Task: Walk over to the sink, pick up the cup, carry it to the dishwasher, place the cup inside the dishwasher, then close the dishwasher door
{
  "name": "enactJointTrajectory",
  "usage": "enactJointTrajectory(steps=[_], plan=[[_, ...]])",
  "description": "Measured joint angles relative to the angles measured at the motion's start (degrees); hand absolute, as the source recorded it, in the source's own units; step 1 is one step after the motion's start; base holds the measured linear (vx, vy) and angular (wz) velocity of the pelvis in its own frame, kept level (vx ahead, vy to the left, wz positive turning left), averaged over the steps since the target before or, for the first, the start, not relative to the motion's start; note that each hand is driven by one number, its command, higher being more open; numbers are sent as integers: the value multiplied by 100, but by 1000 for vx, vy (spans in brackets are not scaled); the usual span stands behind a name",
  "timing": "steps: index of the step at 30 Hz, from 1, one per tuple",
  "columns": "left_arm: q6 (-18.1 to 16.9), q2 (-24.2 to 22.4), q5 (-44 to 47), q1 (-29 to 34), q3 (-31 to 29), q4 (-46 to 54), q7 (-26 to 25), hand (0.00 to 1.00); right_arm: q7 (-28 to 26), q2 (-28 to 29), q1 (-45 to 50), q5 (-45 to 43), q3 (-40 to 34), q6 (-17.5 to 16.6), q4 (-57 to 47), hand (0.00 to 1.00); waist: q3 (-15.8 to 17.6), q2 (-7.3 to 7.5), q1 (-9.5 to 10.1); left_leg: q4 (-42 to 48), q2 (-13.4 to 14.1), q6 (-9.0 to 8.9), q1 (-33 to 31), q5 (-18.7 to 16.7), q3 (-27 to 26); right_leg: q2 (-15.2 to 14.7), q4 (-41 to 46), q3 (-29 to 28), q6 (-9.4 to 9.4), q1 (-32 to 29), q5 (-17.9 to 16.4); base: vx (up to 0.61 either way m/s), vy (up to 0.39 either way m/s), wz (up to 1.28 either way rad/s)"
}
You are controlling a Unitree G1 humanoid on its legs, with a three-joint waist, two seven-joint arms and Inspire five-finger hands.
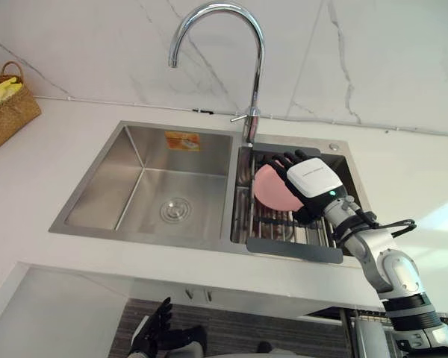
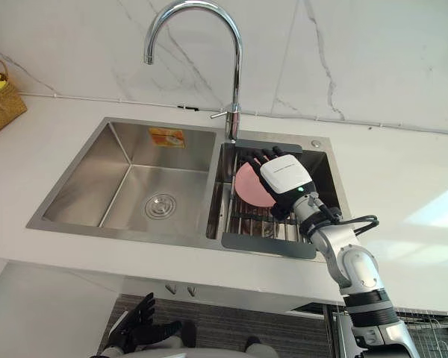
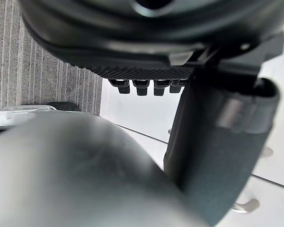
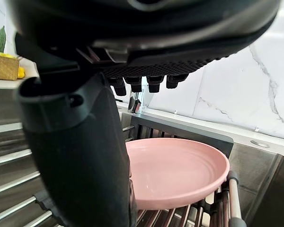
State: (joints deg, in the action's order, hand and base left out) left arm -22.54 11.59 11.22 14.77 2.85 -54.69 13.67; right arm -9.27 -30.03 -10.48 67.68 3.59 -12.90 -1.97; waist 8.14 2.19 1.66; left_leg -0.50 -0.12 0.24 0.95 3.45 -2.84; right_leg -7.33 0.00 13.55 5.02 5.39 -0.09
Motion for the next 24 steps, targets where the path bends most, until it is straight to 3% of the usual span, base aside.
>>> enactJointTrajectory(steps=[24], plan=[[4,-43,13,18,101,2,-5,100,960,4,-21,1071,243,461,1097,100,-51,-120,21,-186,-51,21,55,153,201,-27,-22,207,18,78,6,-22,-5,4]])
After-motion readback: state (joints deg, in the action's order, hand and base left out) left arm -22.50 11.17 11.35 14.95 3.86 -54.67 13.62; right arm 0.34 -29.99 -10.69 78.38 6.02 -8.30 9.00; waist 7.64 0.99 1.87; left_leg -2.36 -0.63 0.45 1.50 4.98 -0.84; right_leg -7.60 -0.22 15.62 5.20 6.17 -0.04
